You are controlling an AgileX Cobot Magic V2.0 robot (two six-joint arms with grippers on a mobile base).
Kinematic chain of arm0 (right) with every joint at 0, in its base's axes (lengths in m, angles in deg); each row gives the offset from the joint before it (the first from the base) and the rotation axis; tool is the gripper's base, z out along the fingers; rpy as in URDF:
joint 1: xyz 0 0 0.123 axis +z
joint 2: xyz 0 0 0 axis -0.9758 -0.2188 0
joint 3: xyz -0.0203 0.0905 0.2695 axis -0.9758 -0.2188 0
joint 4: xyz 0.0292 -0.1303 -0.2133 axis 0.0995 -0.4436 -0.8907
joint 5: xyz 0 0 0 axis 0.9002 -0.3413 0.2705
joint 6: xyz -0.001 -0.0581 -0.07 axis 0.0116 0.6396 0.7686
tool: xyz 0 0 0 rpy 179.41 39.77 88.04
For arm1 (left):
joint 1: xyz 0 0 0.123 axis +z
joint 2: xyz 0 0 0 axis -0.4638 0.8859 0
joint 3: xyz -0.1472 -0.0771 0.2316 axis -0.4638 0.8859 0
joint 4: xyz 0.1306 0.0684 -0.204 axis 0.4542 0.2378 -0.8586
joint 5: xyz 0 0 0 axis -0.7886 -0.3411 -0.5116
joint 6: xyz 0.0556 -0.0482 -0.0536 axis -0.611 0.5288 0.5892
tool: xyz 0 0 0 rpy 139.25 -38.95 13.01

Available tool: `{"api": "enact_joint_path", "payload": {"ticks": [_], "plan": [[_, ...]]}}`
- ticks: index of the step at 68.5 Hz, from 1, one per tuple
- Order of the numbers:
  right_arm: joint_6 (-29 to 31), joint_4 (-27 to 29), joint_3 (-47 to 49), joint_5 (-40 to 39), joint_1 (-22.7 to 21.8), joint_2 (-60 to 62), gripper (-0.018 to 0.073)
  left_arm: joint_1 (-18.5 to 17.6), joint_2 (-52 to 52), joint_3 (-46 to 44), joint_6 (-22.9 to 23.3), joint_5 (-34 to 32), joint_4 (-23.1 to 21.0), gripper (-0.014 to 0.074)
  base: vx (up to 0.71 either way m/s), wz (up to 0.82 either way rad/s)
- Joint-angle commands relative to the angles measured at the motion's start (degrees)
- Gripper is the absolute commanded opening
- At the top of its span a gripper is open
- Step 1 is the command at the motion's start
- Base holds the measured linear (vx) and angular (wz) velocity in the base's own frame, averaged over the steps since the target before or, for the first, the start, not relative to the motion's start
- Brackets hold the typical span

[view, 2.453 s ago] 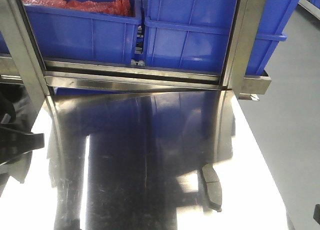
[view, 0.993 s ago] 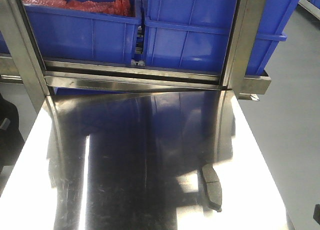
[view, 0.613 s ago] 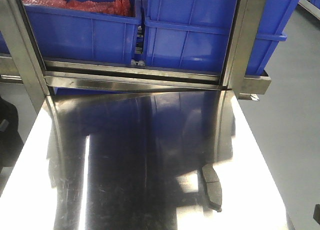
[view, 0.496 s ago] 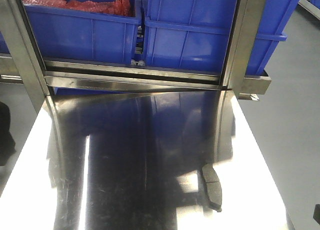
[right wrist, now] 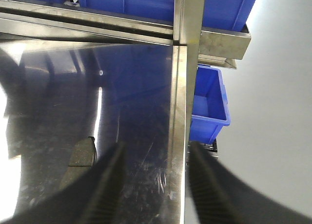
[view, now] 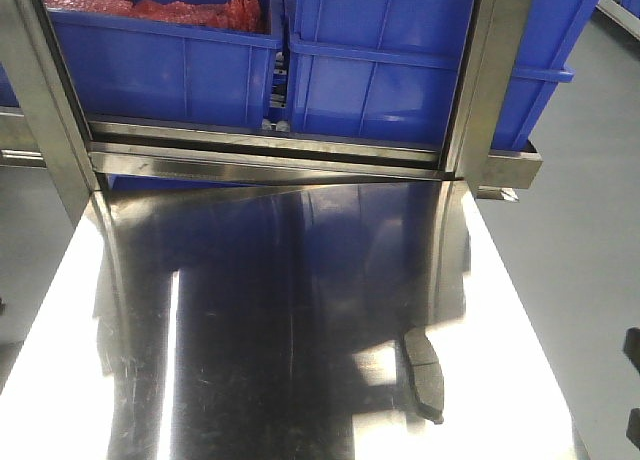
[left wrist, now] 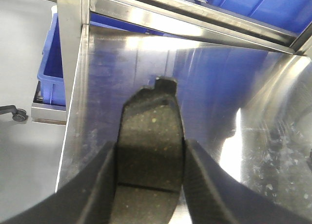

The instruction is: Move and align brake pads A on conveyor

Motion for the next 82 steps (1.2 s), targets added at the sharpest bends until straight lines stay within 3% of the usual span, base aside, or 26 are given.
{"api": "enact_joint_path", "payload": {"ticks": [1,12,44,62,72,82], "plan": [[0.63,-0.44,1.58,-3.94,-0.2,-0.45,0.0555,-0.47,0.14,-1.45,-0.07,-4.1,1.65,0.0031,0.0,0.0],[-0.37,1.63,1.58,-4.89,-0.2,-0.45,0.0671,-0.47,0.14,-1.45,-0.07,-4.1,1.65,0.0031,0.0,0.0],[1.39,10.67,3.43,-1.15,-0.1,-16.37,0.0593,-0.47,0.14,-1.45,-0.07,-4.1,1.65,0.0031,0.0,0.0],[2.3,11.51,9.62,0.93,0.03,-28.82,0.0589,-0.47,0.14,-1.45,-0.07,-4.1,1.65,0.0031,0.0,0.0],[0.47,11.69,11.29,-1.22,5.78,-34.99,0.0589,-0.47,0.14,-1.45,-0.07,-4.1,1.65,0.0031,0.0,0.0],[-8.26,8.18,13.17,-4.07,12.79,-42.14,0.0587,-0.47,0.14,-1.45,-0.07,-4.1,1.65,0.0031,0.0,0.0]]}}
